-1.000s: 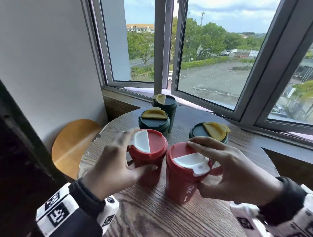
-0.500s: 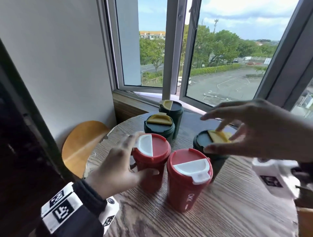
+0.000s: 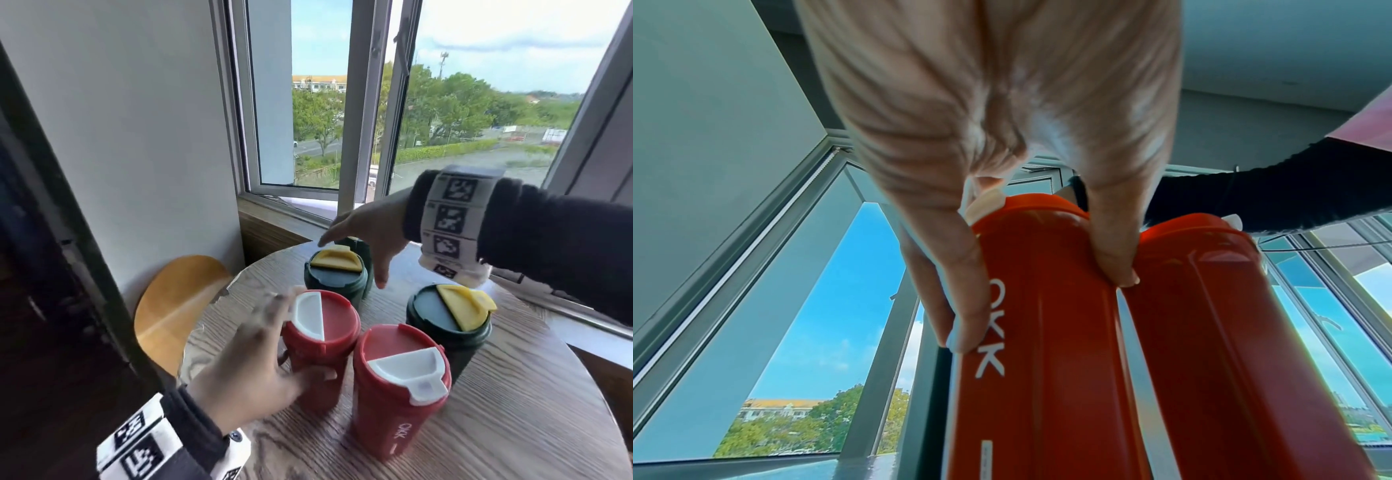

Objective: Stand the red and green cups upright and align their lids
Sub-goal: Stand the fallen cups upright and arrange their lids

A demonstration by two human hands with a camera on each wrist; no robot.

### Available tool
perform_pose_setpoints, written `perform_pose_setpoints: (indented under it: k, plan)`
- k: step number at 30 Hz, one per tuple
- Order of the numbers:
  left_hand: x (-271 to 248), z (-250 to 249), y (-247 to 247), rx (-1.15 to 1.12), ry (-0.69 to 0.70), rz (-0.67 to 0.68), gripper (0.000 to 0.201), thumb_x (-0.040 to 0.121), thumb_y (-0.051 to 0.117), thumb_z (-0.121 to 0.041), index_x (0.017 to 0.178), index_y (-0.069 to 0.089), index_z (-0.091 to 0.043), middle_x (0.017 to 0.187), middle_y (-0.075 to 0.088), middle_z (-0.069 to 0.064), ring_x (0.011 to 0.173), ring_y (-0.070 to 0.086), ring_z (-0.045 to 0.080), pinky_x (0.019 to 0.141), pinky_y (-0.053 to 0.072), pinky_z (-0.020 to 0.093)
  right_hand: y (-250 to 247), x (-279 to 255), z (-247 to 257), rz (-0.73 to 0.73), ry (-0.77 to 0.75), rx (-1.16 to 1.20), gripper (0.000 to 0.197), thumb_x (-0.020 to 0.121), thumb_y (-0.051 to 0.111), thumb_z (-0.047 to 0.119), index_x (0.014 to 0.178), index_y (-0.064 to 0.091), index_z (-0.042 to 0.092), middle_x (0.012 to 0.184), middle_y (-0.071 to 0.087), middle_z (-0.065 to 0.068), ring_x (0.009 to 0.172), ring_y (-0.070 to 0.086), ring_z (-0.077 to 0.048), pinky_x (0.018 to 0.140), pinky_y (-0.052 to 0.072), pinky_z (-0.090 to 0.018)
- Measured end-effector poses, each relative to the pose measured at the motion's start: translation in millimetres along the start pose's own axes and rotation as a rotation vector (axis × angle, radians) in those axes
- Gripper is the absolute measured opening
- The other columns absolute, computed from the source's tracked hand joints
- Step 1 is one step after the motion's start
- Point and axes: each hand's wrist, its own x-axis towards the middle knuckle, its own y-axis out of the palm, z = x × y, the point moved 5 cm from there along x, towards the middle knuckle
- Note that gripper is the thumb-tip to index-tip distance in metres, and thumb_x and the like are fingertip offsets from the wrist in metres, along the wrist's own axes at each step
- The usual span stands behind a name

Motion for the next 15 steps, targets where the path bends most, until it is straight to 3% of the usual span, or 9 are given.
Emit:
perform_pose_setpoints:
  k: [2, 3, 6, 10, 11, 13, 15]
  plan:
    - [0.0, -0.6, 0.2, -0.007, 0.006, -0.005, 0.099, 0.056, 0.069, -0.067, 0.138, 0.033, -0.026, 0.121, 0.047, -0.01, 0.106, 0.048, -0.005, 0.088, 0.027, -0.007, -3.3, 10.8, 63.1, -0.02, -0.004, 0.058, 0.113, 0.058, 0.087, 0.032, 0.147, 0.017, 0.034, 0.152, 0.027, 0.0, 0.137, 0.03, -0.019, 0.111, 0.032, -0.043]
    - [-0.1, -1.0, 0.6, -0.007, 0.007, -0.003, 0.098, 0.056, 0.069, -0.066, 0.138, 0.033, -0.026, 0.121, 0.047, -0.01, 0.105, 0.048, -0.005, 0.088, 0.027, -0.007, 0.1, 20.7, 68.8, -0.02, -0.096, 0.065, 0.114, 0.058, 0.087, 0.031, 0.147, 0.016, 0.035, 0.153, 0.025, 0.0, 0.139, 0.028, -0.019, 0.111, 0.031, -0.043]
    - [-0.4, -0.7, 1.2, -0.016, 0.014, -0.008, 0.095, 0.056, 0.07, -0.063, 0.137, 0.032, -0.03, 0.12, 0.046, -0.011, 0.107, 0.047, -0.008, 0.088, 0.03, -0.005, 4.3, 31.9, 73.7, 0.02, -0.108, -0.007, 0.113, 0.059, 0.086, 0.03, 0.147, 0.015, 0.035, 0.153, 0.025, -0.001, 0.138, 0.029, -0.02, 0.11, 0.032, -0.045]
    - [-1.9, -0.2, 1.6, -0.058, 0.015, -0.014, 0.095, 0.058, 0.074, -0.06, 0.137, 0.029, -0.033, 0.122, 0.045, -0.011, 0.11, 0.048, -0.004, 0.093, 0.047, 0.014, 7.0, 40.2, 86.5, 0.016, -0.084, -0.087, 0.112, 0.06, 0.086, 0.031, 0.146, 0.015, 0.035, 0.144, 0.038, -0.003, 0.128, 0.041, -0.024, 0.099, 0.043, -0.045]
    - [-2.2, 0.0, 1.9, -0.062, 0.018, -0.014, 0.094, 0.059, 0.074, -0.059, 0.137, 0.028, -0.035, 0.123, 0.045, -0.012, 0.111, 0.048, -0.004, 0.094, 0.046, 0.014, 6.2, 40.8, 85.6, 0.012, -0.091, -0.095, 0.111, 0.059, 0.086, 0.032, 0.146, 0.017, 0.035, 0.142, 0.041, -0.003, 0.126, 0.043, -0.024, 0.097, 0.044, -0.045]
    - [-2.1, -0.3, 2.7, -0.036, 0.034, -0.01, 0.093, 0.059, 0.073, -0.06, 0.136, 0.025, -0.039, 0.124, 0.044, -0.012, 0.112, 0.046, -0.005, 0.097, 0.035, 0.002, 3.8, 38.1, 81.7, 0.003, -0.086, -0.085, 0.108, 0.058, 0.086, 0.033, 0.145, 0.021, 0.034, 0.139, 0.043, -0.002, 0.123, 0.045, -0.022, 0.096, 0.046, -0.044]
    - [-1.7, 0.0, 2.3, -0.016, 0.032, -0.007, 0.093, 0.059, 0.073, -0.061, 0.136, 0.026, -0.036, 0.125, 0.045, -0.011, 0.112, 0.046, -0.004, 0.095, 0.027, -0.004, 2.5, 32.1, 77.3, -0.003, -0.074, -0.05, 0.105, 0.059, 0.086, 0.033, 0.145, 0.024, 0.033, 0.141, 0.041, -0.001, 0.126, 0.042, -0.021, 0.097, 0.044, -0.041]
